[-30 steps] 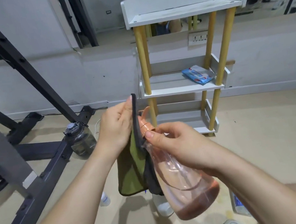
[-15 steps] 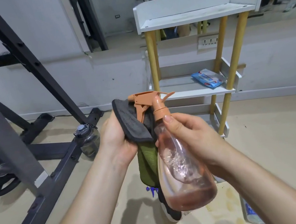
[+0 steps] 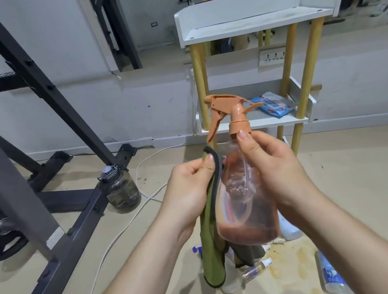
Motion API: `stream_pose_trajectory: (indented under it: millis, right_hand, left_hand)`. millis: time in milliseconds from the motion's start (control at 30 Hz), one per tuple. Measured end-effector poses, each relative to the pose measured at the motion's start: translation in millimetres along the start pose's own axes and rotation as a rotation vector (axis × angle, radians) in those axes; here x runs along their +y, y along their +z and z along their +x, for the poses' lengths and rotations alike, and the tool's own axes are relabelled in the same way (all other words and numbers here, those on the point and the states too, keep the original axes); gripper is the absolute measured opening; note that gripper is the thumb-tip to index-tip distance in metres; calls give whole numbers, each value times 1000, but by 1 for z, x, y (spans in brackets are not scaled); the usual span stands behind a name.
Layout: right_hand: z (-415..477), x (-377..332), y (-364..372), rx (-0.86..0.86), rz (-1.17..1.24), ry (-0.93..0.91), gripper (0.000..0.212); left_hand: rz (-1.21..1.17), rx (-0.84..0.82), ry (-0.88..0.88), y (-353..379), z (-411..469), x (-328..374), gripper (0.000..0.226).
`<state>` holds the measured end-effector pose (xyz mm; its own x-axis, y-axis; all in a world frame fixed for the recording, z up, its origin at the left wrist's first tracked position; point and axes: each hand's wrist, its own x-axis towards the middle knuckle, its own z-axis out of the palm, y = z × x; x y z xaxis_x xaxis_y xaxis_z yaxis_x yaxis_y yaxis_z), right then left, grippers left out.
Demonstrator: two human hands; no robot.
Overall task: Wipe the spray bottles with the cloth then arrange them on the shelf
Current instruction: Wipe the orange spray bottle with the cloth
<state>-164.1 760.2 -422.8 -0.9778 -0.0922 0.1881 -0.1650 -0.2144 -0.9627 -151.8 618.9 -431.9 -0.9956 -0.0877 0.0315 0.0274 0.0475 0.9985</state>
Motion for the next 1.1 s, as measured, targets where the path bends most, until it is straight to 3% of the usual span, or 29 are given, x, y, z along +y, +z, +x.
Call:
stream_pose_trajectory:
  millis: [100, 167, 233, 333, 467, 500, 600, 667, 733, 833, 900, 967, 1000, 1100]
  right_hand:
    - [0, -2, -5, -119, 133, 92, 31]
    - [-2, -4, -6, -270, 260, 238, 46]
    - [-3, -6, -5, -330, 236, 298, 57]
    - [-3, -6, 1, -167, 47, 184, 31]
    - [1, -4, 7, 57, 166, 148, 20]
    - [3, -7, 6, 104, 184, 144, 18]
    - [7, -12, 2, 153, 226, 115, 26]
    - [6, -13, 3, 148, 202, 100, 29]
    - [6, -9, 7, 193, 160, 93, 28]
    - [11, -7, 11, 264, 171, 156, 35]
    - [22, -10, -1, 315, 355, 265, 37]
    - [26, -18, -17, 350, 562, 271, 25]
    - [26, -22, -23, 323, 606, 236, 20]
    - [17, -30, -12, 83, 526, 87, 33]
  left_hand:
    - [159, 8, 190, 6, -6, 4, 41]
    - [155, -23, 233, 7, -6, 10, 39]
    - [278, -38, 276, 4, -2, 12, 41]
    - [663, 2, 319, 4, -2, 12, 42]
    - [472, 227, 294, 6, -7, 12, 24]
    - [423, 245, 243, 6, -8, 12, 38]
    - [207, -92, -21, 8, -15, 12, 68]
    - [65, -297, -126, 7, -20, 10, 68]
    - [31, -399, -126, 8, -23, 9, 69]
    - [8, -236, -55, 15, -21, 5, 68]
    - [-72, -96, -61, 15, -15, 3, 59]
    - [-35, -13, -73, 7, -8, 1, 59]
    - [41, 9, -77, 2, -5, 0, 64]
    - [350, 66, -53, 0, -7, -6, 71]
